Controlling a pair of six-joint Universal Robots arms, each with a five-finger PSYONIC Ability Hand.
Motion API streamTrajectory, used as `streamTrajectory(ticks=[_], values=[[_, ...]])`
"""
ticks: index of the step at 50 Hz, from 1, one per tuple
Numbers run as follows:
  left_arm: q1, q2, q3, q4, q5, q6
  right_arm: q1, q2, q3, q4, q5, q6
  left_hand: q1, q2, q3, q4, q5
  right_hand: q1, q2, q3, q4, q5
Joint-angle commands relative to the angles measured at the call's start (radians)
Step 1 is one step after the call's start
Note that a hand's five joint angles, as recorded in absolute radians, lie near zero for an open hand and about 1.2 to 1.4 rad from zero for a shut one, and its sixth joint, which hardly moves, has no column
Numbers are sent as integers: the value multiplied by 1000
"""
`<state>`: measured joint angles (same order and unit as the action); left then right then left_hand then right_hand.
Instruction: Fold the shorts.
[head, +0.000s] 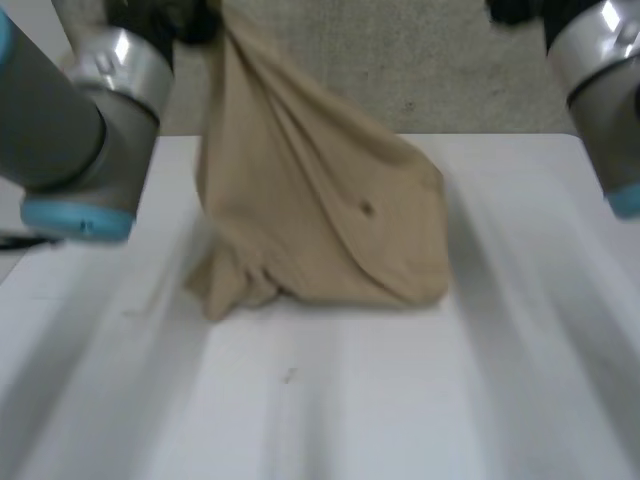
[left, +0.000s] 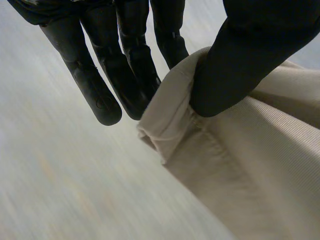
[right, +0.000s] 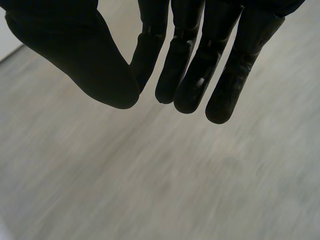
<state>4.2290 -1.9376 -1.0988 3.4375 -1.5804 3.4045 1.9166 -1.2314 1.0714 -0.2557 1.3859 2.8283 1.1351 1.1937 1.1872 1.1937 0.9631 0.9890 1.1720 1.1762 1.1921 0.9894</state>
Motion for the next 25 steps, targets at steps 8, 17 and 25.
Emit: streamTrajectory(ticks=[8, 17, 25], values=[[-12, 147, -262, 174, 5, 45, 7, -111, 152, 102, -19, 120, 261, 203, 209, 203, 259, 407, 224, 220, 204, 232], [-35, 259, -484, 147, 7, 48, 15, -33, 245, 279, -48, 148, 261, 203, 209, 203, 259, -475, -658, -662, -678, -650], [-64, 365, -549, 115, 5, 93, 16, 42, 211, 361, -134, 295, 261, 203, 209, 203, 259, -517, -699, -704, -720, -691]])
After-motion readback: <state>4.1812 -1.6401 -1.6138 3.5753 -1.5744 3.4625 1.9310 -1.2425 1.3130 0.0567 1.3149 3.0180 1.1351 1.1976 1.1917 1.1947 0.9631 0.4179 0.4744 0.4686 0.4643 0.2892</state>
